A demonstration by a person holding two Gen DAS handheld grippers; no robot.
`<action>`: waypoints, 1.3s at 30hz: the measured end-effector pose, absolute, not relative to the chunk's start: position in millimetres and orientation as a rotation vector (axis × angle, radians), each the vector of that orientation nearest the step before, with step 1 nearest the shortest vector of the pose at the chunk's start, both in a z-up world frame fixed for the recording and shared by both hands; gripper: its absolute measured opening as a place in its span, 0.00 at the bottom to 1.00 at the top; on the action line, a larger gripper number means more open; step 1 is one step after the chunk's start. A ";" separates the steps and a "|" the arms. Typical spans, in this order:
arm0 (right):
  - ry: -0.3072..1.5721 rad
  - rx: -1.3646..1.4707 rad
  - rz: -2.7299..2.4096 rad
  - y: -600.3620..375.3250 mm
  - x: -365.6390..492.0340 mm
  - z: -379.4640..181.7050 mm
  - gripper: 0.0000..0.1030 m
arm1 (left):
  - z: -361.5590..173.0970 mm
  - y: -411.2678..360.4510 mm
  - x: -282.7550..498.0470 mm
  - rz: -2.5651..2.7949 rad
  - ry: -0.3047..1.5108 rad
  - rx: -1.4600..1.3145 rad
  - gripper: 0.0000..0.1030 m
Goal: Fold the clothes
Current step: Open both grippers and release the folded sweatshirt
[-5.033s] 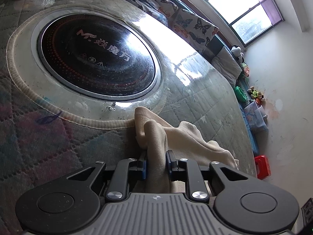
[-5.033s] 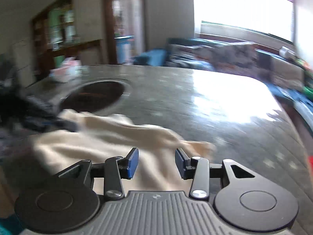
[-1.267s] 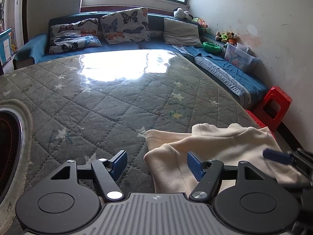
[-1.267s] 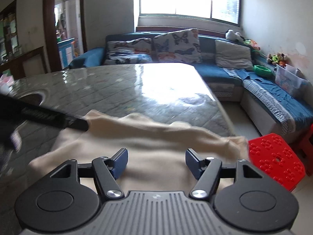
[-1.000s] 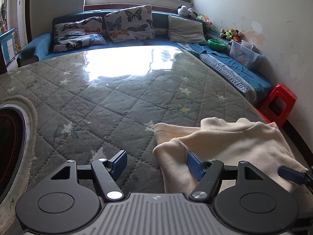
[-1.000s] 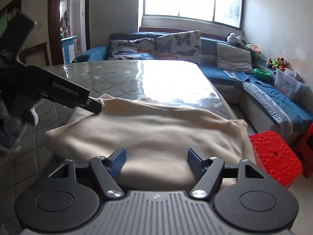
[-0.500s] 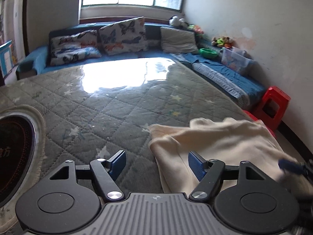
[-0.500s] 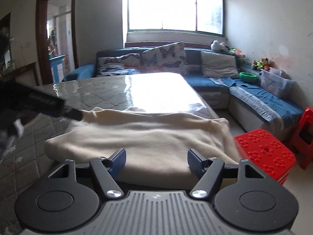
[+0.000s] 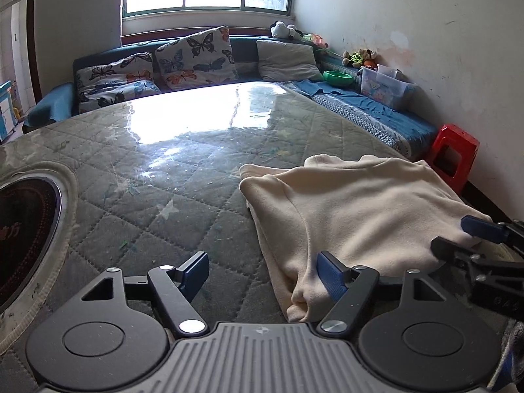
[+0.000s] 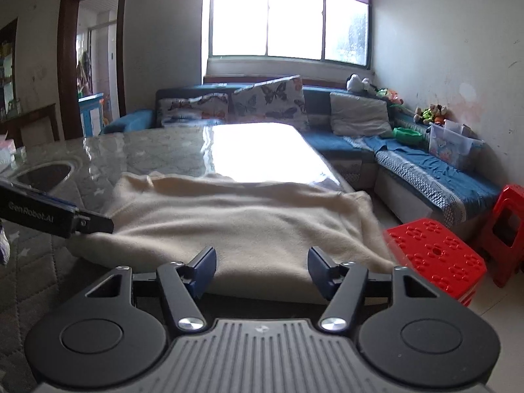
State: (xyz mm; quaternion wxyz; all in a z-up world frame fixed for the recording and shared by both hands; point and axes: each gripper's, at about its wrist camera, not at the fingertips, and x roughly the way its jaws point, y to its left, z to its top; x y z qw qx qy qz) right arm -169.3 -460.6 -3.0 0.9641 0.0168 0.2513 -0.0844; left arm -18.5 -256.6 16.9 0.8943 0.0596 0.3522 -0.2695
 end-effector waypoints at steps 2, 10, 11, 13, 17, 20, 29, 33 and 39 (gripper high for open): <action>0.491 0.056 -0.197 -465.8 -175.5 -0.5 0.61 | 17.9 -255.8 -18.7 -0.557 0.731 0.122 0.75; 0.522 0.071 -0.212 -475.8 -179.8 -2.3 0.68 | 23.6 -253.0 -22.8 -0.544 0.743 0.112 0.81; 0.520 0.069 -0.205 -474.0 -180.0 -0.4 0.70 | 24.5 -252.3 -23.8 -0.543 0.743 0.111 0.82; 0.515 0.065 -0.191 -470.4 -180.3 3.3 0.75 | 26.5 -251.1 -25.9 -0.542 0.742 0.109 0.85; 0.510 0.058 -0.176 -461.9 -180.1 6.3 0.84 | 29.3 -248.6 -31.6 -0.543 0.742 0.108 0.91; 0.513 0.065 -0.176 -458.7 -181.0 6.3 0.88 | 29.9 -247.3 -36.6 -0.543 0.741 0.115 0.95; 0.524 0.061 -0.197 -450.4 -184.6 7.9 1.00 | 28.8 -241.3 -49.7 -0.550 0.745 0.111 1.00; 0.539 0.060 -0.206 -447.2 -185.6 7.1 1.00 | 28.5 -236.4 -54.9 -0.549 0.744 0.112 1.00; 0.565 0.056 -0.236 -442.8 -187.4 5.8 1.00 | 28.5 -229.0 -62.1 -0.545 0.739 0.107 1.00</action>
